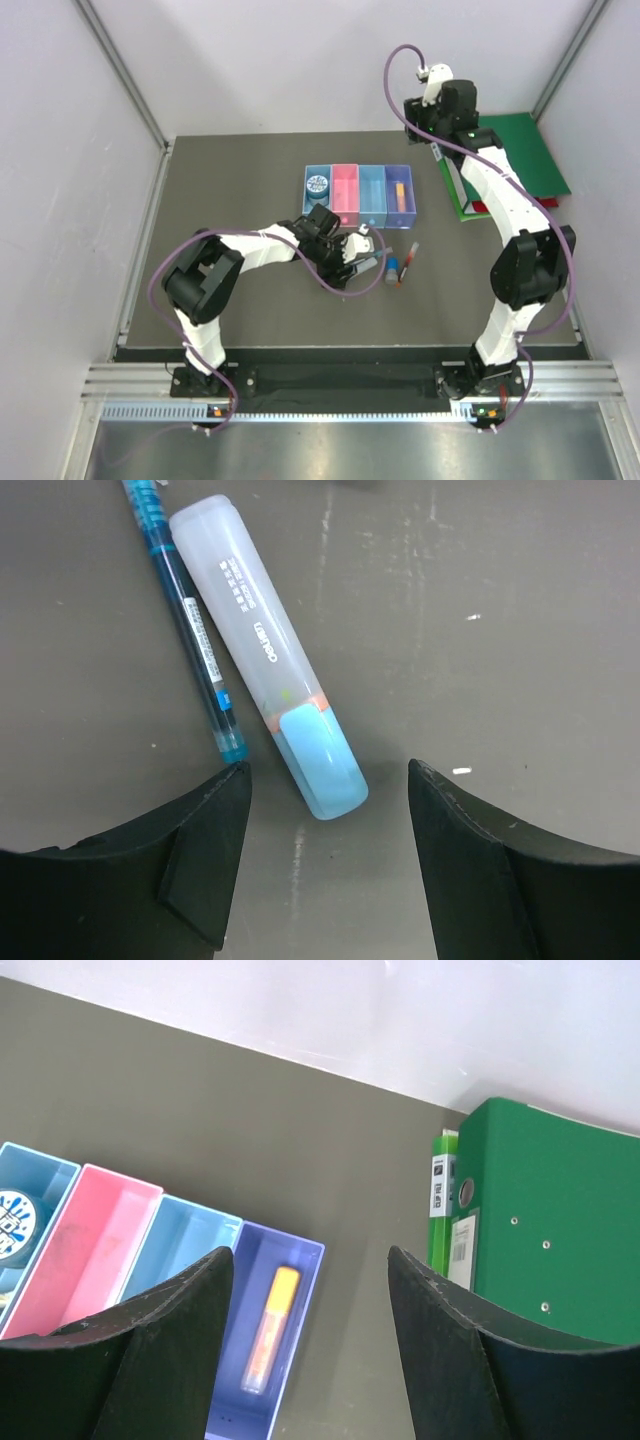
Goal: Sort the stationery into containers
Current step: Pick up the pen from the center of the board.
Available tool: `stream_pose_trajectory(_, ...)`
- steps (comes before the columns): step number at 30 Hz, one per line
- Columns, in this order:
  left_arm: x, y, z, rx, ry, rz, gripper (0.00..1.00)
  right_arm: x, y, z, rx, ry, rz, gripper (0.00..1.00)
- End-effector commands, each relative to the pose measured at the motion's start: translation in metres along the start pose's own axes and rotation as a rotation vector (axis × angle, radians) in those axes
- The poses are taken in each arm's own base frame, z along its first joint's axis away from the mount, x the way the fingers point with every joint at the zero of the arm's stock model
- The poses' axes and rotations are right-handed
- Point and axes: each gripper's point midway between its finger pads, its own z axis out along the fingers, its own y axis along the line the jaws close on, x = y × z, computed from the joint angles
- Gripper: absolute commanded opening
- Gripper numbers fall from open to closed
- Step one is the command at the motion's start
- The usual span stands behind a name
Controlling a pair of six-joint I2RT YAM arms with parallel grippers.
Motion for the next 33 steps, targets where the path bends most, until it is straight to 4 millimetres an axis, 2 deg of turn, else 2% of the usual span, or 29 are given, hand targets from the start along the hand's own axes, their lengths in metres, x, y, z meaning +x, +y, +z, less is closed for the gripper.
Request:
stream_pose_trajectory(1,-0.004,0.007,0.001,-0.041,-0.019,-0.017,0.69,-0.023,-0.008,-0.016,0.020,-0.063,-0.009,0.63)
stream_pose_trajectory(4,-0.001,0.008,0.005,-0.042,-0.013,-0.026,0.67,-0.023,-0.009,-0.015,0.023,-0.061,-0.006,0.63)
stream_pose_trajectory(6,0.002,0.008,0.008,-0.036,-0.006,-0.034,0.59,-0.023,-0.009,-0.014,0.023,-0.062,-0.003,0.63)
stream_pose_trajectory(12,0.002,0.007,0.017,-0.012,0.001,-0.039,0.49,-0.015,-0.008,-0.013,0.018,-0.029,-0.014,0.63)
stream_pose_trajectory(15,0.001,0.004,0.018,0.011,0.009,-0.035,0.28,-0.009,-0.006,-0.014,0.010,-0.010,-0.026,0.63)
stream_pose_trajectory(16,0.002,0.003,0.017,0.016,0.016,-0.035,0.14,-0.008,-0.007,-0.014,0.011,-0.006,-0.031,0.63)
stream_pose_trajectory(18,0.001,0.003,0.016,0.015,0.018,-0.026,0.00,-0.007,-0.007,-0.015,0.006,-0.001,-0.037,0.63)
stream_pose_trajectory(24,-0.002,0.002,0.002,0.001,0.034,0.008,0.00,0.009,-0.003,-0.015,-0.024,0.041,-0.082,0.66)
stream_pose_trajectory(26,-0.011,0.002,-0.009,-0.018,0.023,0.031,0.00,0.012,-0.002,-0.018,-0.042,0.043,-0.091,0.73)
stream_pose_trajectory(29,-0.026,0.008,-0.029,-0.073,0.009,0.066,0.00,0.022,0.008,-0.022,-0.144,0.062,-0.113,0.82)
stream_pose_trajectory(30,-0.029,0.009,-0.035,-0.090,0.012,0.073,0.00,0.026,0.020,-0.026,-0.223,0.079,-0.120,0.82)
stream_pose_trajectory(31,-0.040,0.013,-0.045,-0.123,-0.005,0.089,0.00,0.030,0.020,-0.026,-0.253,0.096,-0.114,0.82)
stream_pose_trajectory(32,-0.043,0.014,-0.051,-0.134,-0.005,0.097,0.00,0.035,0.024,-0.026,-0.291,0.115,-0.107,0.83)
stream_pose_trajectory(33,-0.048,0.015,-0.056,-0.148,-0.013,0.109,0.00,0.038,0.035,-0.033,-0.367,0.135,-0.096,0.84)
